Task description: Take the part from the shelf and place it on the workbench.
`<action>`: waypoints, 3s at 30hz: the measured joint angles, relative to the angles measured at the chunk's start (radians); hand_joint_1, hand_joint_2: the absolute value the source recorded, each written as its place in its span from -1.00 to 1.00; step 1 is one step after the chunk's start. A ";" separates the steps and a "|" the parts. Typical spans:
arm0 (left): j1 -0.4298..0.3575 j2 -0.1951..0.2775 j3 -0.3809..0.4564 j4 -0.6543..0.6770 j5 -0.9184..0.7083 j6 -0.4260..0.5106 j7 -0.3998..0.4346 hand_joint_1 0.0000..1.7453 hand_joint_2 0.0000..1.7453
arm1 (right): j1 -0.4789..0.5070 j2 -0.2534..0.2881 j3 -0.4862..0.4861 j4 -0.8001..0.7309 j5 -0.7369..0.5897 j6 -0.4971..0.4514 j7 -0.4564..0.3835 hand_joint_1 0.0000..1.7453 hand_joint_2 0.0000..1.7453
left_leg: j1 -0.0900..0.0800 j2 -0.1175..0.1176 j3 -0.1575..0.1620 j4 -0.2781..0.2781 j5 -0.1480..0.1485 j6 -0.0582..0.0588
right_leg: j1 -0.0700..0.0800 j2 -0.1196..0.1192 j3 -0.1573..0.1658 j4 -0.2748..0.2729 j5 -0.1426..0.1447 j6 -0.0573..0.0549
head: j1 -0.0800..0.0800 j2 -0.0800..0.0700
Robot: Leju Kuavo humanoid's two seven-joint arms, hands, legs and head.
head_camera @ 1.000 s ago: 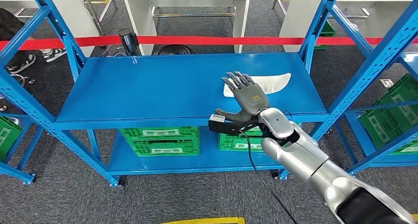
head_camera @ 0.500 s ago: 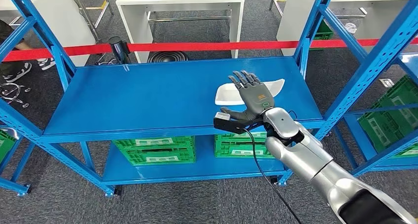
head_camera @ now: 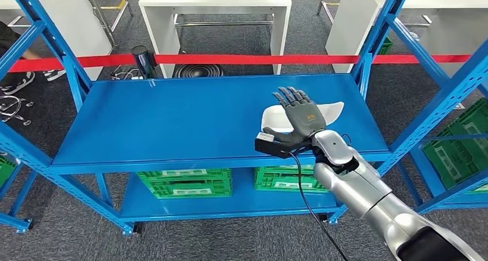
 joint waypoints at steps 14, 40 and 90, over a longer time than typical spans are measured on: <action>-0.005 0.002 0.000 0.000 -0.004 -0.001 0.001 -1.00 -1.00 | 0.028 0.002 -0.013 -0.001 0.002 0.004 -0.007 -1.00 1.00 | 0.005 0.003 -0.105 0.080 0.060 -0.036 | -0.007 0.005 0.099 -0.025 -0.077 -0.029 | -0.004 0.000; -0.010 -0.001 0.002 0.001 -0.012 -0.001 -0.002 -1.00 -1.00 | 0.039 0.044 -0.007 0.150 -0.062 0.079 -0.042 -1.00 1.00 | 0.002 -0.008 -0.067 0.007 0.061 -0.002 | 0.001 0.003 0.124 -0.054 -0.084 -0.001 | -0.001 0.000; -0.009 -0.029 0.074 0.002 0.037 -0.006 -0.007 -1.00 1.00 | -0.065 0.056 -0.059 0.284 -0.467 0.128 -0.159 1.00 1.00 | 0.002 -0.004 -0.049 0.002 0.062 -0.005 | 0.001 0.006 0.137 -0.053 -0.085 -0.001 | -0.001 0.000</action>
